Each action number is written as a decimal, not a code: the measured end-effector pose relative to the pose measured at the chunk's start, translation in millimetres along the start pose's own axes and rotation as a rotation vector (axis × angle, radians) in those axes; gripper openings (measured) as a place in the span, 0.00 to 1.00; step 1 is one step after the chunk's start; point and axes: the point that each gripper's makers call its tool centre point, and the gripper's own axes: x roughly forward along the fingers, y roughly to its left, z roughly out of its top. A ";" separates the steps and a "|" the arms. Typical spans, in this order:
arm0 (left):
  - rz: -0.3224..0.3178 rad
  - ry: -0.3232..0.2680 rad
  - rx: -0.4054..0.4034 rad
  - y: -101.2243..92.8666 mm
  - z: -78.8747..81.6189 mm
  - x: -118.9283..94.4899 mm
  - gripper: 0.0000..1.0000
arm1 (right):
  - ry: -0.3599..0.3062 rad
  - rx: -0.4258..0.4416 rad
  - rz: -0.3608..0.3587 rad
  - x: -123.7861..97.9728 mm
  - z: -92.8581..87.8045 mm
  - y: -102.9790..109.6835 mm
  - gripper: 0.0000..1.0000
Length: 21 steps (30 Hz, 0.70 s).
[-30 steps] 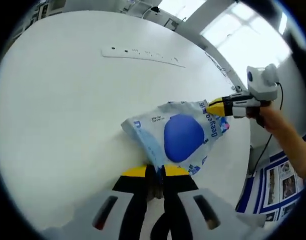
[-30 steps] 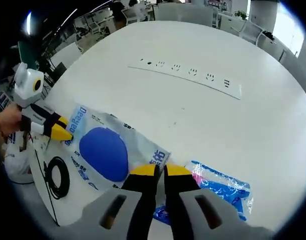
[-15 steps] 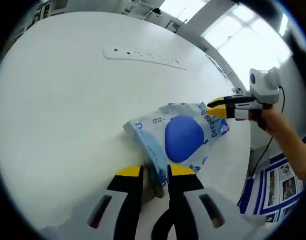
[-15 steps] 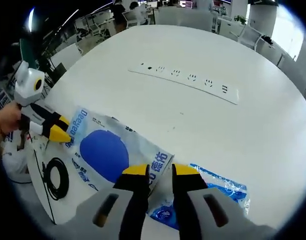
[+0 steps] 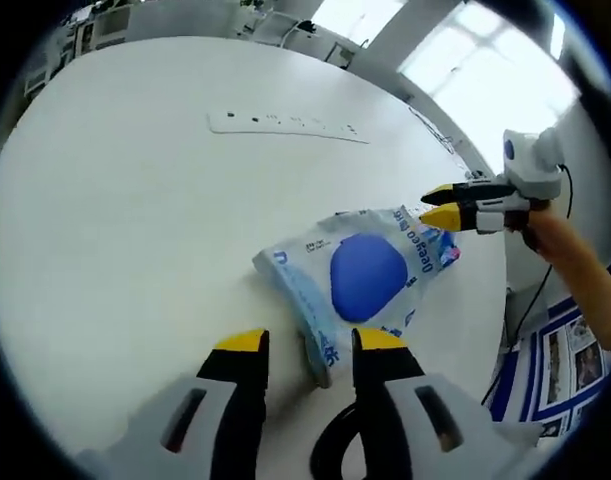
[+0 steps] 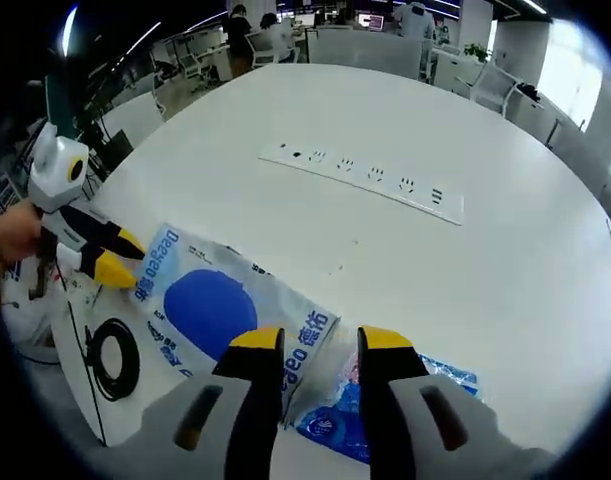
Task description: Arrange the tabletop items into an orderly group along one side of the table until the central work area is clear of visible clutter.
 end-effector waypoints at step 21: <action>0.030 -0.084 0.114 5.4 13.9 -35.8 0.54 | -0.064 -0.049 0.055 -20.7 19.1 19.9 0.35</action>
